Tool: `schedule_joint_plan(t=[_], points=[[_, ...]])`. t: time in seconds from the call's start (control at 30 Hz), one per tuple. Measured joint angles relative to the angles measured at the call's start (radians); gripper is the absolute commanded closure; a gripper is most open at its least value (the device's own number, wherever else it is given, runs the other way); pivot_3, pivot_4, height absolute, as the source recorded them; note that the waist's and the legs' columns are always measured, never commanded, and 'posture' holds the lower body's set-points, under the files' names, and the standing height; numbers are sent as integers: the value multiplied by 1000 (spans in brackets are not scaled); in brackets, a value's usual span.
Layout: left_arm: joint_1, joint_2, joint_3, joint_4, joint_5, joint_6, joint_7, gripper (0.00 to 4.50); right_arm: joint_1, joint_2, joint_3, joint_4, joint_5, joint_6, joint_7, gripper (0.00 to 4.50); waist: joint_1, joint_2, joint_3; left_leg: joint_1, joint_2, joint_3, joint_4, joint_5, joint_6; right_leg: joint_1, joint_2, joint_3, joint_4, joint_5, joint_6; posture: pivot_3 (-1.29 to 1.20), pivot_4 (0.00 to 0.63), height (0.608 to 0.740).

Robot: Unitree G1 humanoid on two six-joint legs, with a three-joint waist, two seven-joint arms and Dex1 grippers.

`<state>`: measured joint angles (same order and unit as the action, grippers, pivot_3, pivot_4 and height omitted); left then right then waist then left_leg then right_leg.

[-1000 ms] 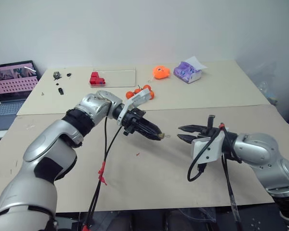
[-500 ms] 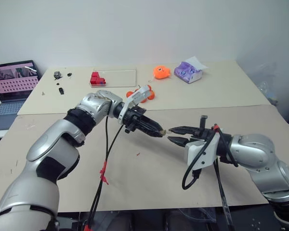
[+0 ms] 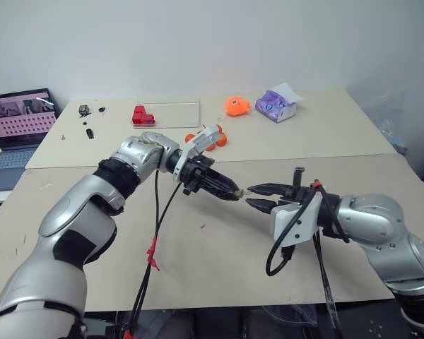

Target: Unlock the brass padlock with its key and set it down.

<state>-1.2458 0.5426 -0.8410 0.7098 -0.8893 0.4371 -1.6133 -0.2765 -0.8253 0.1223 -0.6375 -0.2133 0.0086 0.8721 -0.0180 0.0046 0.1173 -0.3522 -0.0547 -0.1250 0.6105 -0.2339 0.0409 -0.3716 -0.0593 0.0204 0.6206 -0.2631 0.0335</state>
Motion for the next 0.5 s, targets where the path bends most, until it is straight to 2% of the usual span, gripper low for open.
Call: schedule_joint_plan(t=[0.5], points=[[0, -2, -3, -22, -2, 3, 2, 3678, 3, -5, -58, 10, -1, 15, -27, 3125, 0, 0, 0, 0, 0, 0, 0, 0, 0, 0, 0, 0, 0, 0, 0, 0, 150, 740]])
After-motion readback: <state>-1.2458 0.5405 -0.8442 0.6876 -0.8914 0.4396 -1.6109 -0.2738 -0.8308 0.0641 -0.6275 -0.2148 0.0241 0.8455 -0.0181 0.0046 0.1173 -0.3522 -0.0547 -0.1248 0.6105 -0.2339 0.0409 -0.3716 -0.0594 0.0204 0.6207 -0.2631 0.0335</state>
